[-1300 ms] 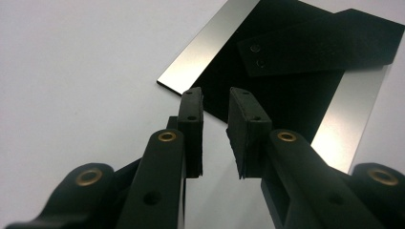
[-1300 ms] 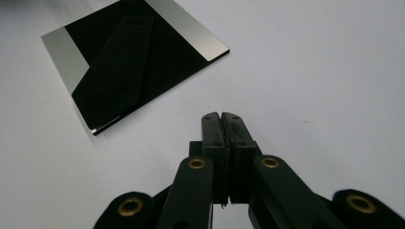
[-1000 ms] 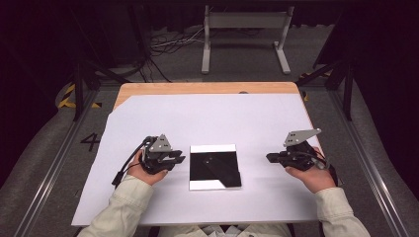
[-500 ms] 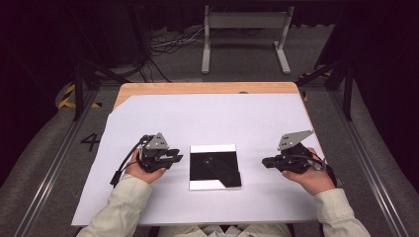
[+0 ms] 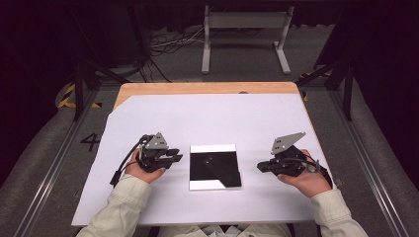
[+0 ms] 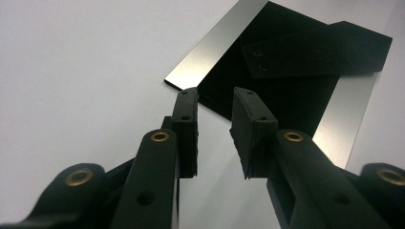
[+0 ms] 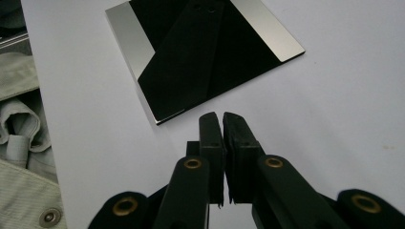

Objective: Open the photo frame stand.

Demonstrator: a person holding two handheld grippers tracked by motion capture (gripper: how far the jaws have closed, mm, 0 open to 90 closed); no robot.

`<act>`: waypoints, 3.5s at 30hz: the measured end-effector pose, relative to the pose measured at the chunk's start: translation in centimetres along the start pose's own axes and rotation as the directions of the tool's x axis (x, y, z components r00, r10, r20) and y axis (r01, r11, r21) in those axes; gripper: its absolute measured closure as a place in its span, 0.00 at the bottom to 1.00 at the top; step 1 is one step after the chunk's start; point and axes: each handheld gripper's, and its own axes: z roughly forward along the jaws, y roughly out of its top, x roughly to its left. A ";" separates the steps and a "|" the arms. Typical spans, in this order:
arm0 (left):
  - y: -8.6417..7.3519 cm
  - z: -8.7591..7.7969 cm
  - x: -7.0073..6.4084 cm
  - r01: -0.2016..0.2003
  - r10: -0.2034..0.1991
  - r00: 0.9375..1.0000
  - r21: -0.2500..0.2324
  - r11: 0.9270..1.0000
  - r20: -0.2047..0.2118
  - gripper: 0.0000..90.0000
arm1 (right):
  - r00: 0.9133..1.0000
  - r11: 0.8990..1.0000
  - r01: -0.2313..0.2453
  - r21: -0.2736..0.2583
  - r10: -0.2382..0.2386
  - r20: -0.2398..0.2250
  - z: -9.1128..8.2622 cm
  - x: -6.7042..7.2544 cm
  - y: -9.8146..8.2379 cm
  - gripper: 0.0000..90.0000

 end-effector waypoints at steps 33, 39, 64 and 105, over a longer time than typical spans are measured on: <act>0.0 0.0 -0.1 -0.003 0.003 1.000 0.005 1.000 -0.008 0.80 | 0.990 0.989 0.081 0.123 -0.066 -0.121 4.6 2.0 0.8 0.95; 0.0 0.1 -0.1 -0.004 0.004 1.000 0.007 1.000 -0.009 0.80 | 0.988 0.984 0.082 0.157 -0.060 -0.140 5.1 2.2 0.7 0.94; -0.1 0.3 -0.2 -0.004 0.004 1.000 0.017 1.000 -0.005 0.80 | 0.985 0.966 0.087 0.242 -0.047 -0.164 7.0 2.6 0.8 0.98; -0.1 0.3 -0.2 -0.008 0.008 1.000 0.016 1.000 -0.009 0.79 | 0.989 0.996 0.082 0.039 -0.077 -0.129 4.1 2.7 1.8 1.00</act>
